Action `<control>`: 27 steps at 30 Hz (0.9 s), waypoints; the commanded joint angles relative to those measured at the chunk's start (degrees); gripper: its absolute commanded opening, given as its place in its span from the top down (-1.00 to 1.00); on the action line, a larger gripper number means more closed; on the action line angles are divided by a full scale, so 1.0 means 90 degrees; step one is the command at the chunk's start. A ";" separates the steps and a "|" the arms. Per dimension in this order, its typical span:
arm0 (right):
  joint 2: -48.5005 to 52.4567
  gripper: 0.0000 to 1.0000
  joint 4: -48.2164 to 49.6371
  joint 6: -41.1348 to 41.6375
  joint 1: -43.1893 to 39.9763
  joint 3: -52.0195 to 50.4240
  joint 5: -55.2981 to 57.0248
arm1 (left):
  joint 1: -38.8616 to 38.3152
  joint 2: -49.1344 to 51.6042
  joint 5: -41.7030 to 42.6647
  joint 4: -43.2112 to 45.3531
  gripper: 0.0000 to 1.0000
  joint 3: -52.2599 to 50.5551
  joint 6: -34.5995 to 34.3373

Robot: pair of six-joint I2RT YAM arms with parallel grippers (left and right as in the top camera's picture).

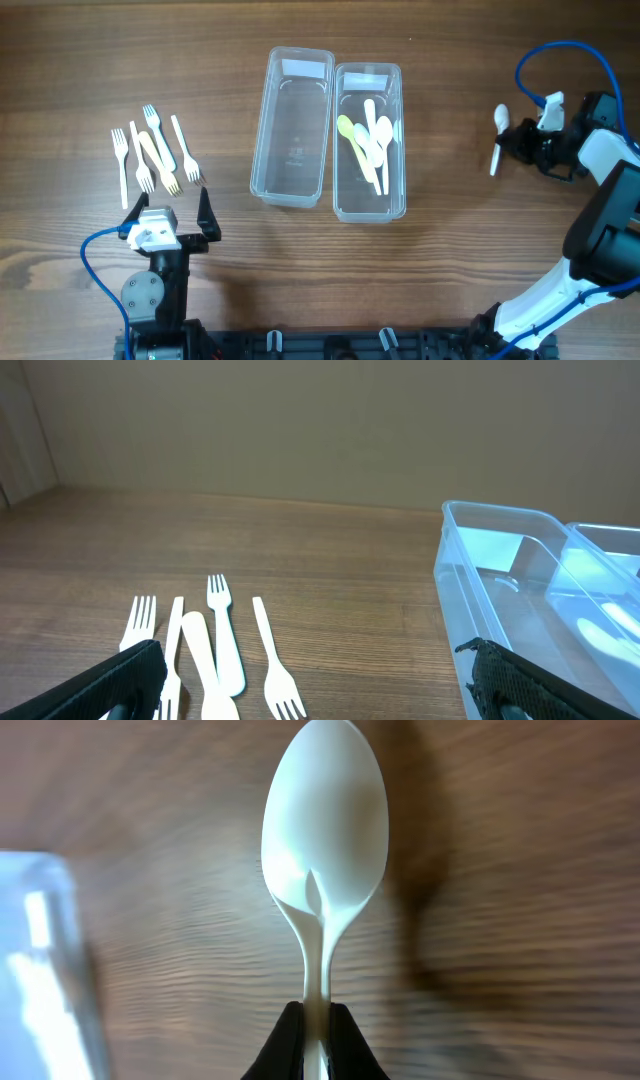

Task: Pack container
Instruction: 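Carry last white spoon with right gripper into right container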

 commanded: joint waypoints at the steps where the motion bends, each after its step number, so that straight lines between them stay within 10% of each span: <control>1: -0.0532 0.91 0.0005 -0.0027 0.0039 0.0012 -0.1367 | -0.0036 -0.0039 0.0097 0.0019 -0.99 -0.0056 0.0124; 19: -0.2322 0.91 0.0175 0.0449 0.2268 0.0012 -0.1834 | -0.0036 -0.0039 0.0097 0.0019 -1.00 -0.0056 0.0124; 27: -0.2290 0.91 0.0187 0.0731 0.3920 0.0012 0.0476 | -0.0036 -0.0039 0.0097 0.0019 -1.00 -0.0056 0.0124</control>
